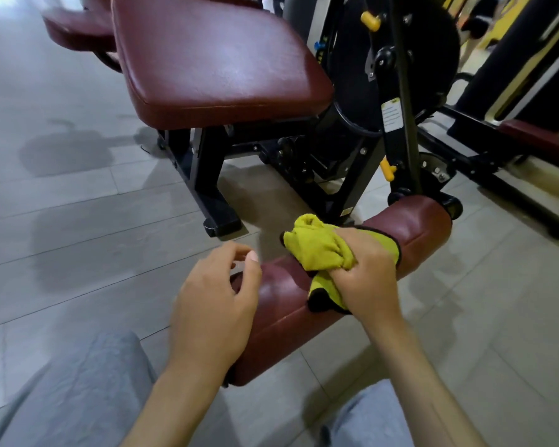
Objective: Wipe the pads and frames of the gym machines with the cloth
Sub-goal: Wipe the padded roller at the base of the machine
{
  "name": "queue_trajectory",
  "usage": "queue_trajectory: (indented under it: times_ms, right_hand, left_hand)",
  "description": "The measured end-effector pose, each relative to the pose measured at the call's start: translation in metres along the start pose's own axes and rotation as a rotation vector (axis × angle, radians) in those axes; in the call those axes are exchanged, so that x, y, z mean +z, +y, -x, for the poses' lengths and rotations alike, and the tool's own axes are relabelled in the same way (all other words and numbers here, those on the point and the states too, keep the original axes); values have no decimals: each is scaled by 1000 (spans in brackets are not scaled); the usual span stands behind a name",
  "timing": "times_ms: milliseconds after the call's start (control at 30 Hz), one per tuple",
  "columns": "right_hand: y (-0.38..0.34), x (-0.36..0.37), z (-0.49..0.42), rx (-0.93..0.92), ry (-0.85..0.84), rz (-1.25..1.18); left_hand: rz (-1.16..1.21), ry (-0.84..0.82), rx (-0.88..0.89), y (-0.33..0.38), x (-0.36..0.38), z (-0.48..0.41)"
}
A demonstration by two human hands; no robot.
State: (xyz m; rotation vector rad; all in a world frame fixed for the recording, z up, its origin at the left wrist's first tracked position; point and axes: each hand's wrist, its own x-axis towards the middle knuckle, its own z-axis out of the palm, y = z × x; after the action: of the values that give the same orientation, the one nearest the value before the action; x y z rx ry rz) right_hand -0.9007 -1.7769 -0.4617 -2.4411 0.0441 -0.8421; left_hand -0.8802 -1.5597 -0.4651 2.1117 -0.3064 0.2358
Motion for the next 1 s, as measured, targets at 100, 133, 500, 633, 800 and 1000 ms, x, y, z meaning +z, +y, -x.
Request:
queue_trajectory:
  times_ms: [100, 133, 500, 633, 800, 1000]
  right_hand:
    - [4, -4, 15, -27, 23, -38]
    - [6, -7, 11, -40, -2, -31]
    - [16, -8, -20, 321, 94, 165]
    - [-48, 20, 18, 102, 32, 58]
    - [-94, 37, 54, -132, -65, -65]
    - [-17, 2, 10, 14, 66, 12]
  left_hand:
    - [-94, -26, 19, 0, 1, 0]
    - [-100, -32, 22, 0, 1, 0]
    - [244, 82, -14, -1, 0, -1]
    - [328, 150, -15, 2, -2, 2]
    - [419, 195, -29, 5, -6, 6]
    - [329, 167, -36, 3, -2, 5]
